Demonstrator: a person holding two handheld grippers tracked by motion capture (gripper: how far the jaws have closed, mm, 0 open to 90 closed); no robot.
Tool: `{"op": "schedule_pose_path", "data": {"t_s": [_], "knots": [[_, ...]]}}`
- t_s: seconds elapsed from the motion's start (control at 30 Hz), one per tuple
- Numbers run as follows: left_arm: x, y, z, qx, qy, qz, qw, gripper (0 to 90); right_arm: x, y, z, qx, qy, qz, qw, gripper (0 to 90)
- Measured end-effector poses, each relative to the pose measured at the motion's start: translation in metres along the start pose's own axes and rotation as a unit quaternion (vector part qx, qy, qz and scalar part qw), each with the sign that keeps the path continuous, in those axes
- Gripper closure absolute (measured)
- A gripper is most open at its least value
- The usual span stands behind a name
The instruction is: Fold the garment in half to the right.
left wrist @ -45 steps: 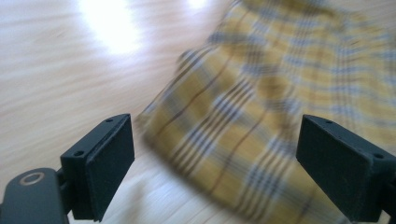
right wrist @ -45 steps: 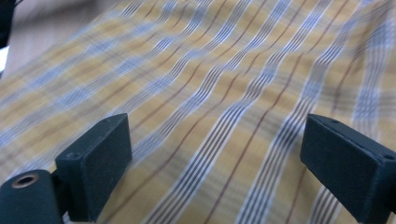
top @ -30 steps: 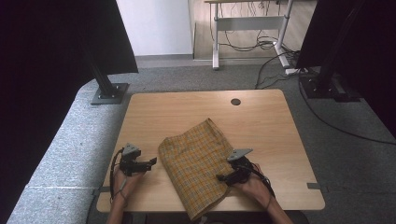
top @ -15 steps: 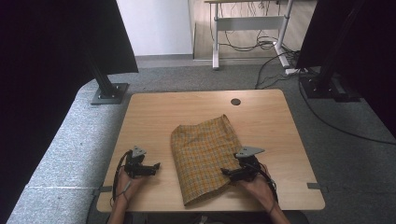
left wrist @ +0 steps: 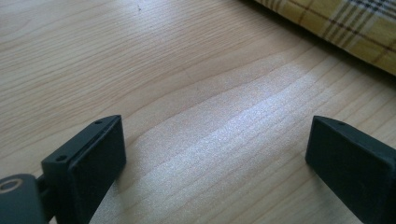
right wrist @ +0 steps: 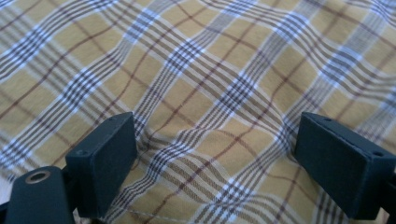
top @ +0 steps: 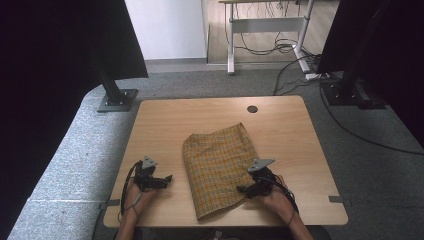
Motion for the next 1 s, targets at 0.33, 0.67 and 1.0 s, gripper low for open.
{"op": "schedule_pose_path", "data": {"t_s": [0.33,0.67,1.0], "knots": [[0.0,0.0,0.0,-0.001,0.001,0.0,1.0,4.3,0.0,0.014,-0.005,0.066,0.0,0.09,0.9937,11.3],[-0.001,0.001,0.001,-0.009,0.004,-0.007,0.9999,0.4,0.008,-0.006,-0.021,-0.012,-0.029,0.022,0.9993,9.7],[0.0,0.001,0.001,-0.01,0.005,-0.009,0.9999,0.0,0.005,-0.003,-0.004,0.024,0.002,0.035,0.9991,11.2]]}}
Point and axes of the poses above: each handheld gripper's, and its own axes: z roughly forward along the jaws, x roughly out of its underside, y roughly to its left, the point moved 3 cm from there along z, roughly forward along the jaws, and after that the axes turned 13 degrees about -z, right-handed, at the moved point
